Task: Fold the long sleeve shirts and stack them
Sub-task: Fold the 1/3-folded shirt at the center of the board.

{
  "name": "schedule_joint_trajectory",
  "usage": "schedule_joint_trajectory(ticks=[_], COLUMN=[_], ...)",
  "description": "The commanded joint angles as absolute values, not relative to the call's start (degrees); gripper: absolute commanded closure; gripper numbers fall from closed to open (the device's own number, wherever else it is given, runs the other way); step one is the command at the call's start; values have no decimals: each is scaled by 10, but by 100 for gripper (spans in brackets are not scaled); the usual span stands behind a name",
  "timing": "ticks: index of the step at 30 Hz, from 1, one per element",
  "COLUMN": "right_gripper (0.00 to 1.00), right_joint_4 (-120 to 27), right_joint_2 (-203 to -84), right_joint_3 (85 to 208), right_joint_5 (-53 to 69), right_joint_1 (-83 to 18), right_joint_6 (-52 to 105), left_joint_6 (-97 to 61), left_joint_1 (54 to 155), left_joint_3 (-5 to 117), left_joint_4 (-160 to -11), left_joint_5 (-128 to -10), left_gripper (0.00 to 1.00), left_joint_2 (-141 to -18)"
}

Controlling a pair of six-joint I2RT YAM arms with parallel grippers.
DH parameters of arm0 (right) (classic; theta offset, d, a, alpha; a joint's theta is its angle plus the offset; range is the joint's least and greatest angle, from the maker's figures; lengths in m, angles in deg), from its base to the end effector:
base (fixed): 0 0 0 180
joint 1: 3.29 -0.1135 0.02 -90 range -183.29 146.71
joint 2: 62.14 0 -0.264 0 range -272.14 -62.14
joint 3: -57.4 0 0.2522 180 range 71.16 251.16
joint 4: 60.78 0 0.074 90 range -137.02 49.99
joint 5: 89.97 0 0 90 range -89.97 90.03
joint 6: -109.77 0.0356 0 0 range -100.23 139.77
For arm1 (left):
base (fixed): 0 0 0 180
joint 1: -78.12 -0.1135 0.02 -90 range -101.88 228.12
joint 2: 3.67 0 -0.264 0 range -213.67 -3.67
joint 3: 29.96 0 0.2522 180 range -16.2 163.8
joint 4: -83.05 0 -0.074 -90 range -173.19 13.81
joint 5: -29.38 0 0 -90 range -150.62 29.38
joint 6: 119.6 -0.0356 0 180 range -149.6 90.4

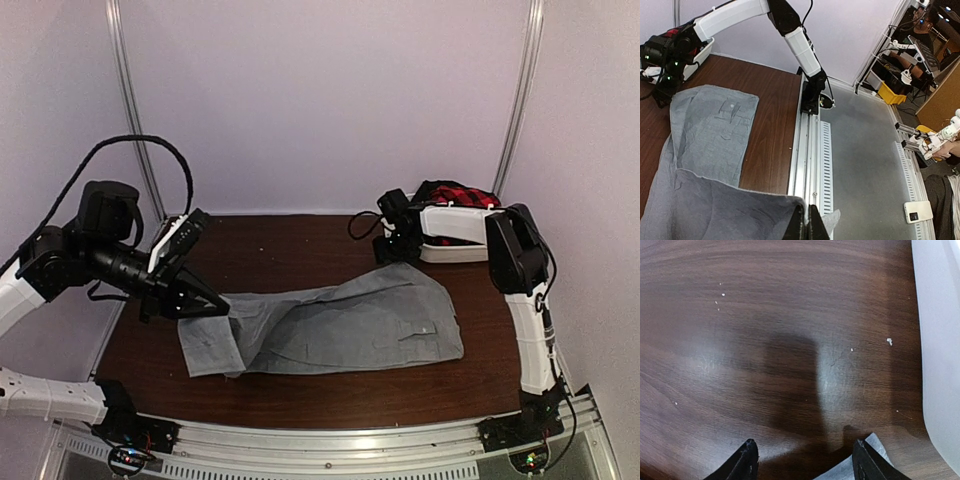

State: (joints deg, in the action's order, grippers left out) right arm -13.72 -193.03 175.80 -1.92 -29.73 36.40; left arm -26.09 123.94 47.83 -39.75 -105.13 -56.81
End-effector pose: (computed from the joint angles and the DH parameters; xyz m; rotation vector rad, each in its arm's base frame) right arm 0.4434 0.2191 0.1641 -0.2124 2.6178 0.2208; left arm 0.1038 -0.1426 0.3764 1.2496 1.8669 -1.3165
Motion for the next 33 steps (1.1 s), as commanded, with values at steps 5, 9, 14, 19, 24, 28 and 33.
schedule_joint_trajectory(ticks=[5, 9, 14, 19, 24, 28, 33], right_gripper=[36, 39, 47, 55, 58, 59, 58], right_joint_4=[-99, -61, -33, -34, -59, -79, -124], right_joint_2=[-1941, -1944, -1924, -1881, -1808, -1752, -1694], right_joint_3=[1782, 1790, 1758, 1694, 1590, 1514, 1455], right_joint_5=[-44, -78, -125, -147, -166, -170, -136], right_joint_1=[-297, -296, -295, -294, -294, -294, -294], right_joint_6=[334, 327, 329, 337, 359, 373, 381], left_joint_6=[-260, -254, -256, -257, -257, -253, -260], left_joint_1=[1242, 1242, 1242, 1242, 1242, 1241, 1241], left_joint_3=[483, 485, 485, 481, 472, 467, 448], left_joint_4=[-460, -460, -455, -440, -442, -455, -484], left_joint_5=[-995, -938, -889, -846, -827, -810, -876], left_gripper=[100, 100, 100, 100, 100, 91, 76], left_joint_2=[-590, -618, -626, -642, -665, -690, -720])
